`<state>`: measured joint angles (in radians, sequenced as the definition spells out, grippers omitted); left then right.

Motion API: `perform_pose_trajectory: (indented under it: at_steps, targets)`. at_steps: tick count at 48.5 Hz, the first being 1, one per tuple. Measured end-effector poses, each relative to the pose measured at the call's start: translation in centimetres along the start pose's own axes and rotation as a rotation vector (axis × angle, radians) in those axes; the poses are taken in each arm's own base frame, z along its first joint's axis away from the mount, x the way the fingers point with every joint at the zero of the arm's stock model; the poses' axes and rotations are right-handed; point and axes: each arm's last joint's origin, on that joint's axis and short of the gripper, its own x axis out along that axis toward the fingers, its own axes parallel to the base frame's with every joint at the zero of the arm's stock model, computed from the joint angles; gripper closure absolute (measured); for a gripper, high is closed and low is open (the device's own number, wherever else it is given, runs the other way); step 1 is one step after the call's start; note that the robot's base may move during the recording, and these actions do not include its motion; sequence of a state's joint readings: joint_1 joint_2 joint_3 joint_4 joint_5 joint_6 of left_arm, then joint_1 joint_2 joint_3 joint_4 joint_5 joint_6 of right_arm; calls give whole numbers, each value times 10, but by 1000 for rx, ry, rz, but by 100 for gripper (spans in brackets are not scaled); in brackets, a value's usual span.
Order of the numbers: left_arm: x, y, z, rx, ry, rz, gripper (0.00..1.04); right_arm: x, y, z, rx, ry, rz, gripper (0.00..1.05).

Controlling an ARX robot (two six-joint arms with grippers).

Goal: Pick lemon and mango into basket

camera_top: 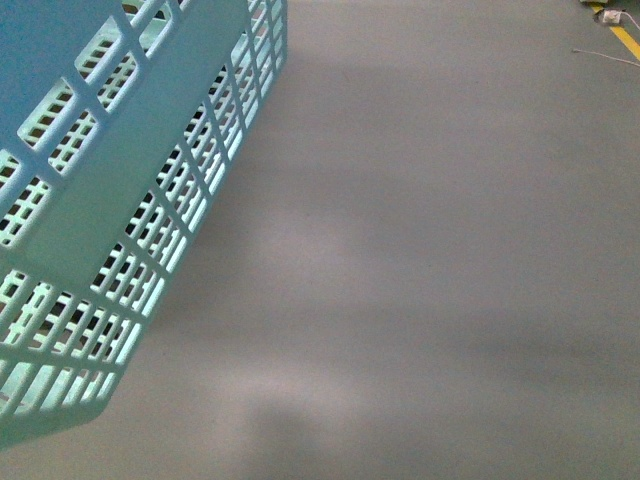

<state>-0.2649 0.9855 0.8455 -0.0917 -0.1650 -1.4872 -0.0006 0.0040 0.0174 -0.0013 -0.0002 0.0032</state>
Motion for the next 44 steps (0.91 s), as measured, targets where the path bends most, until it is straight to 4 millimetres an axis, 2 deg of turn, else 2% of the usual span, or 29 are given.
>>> perform_pose_trajectory:
  at_steps: [44]
  targets:
    - [0, 0, 0, 0, 1, 0, 100, 0, 0, 0, 0, 0, 0, 9]
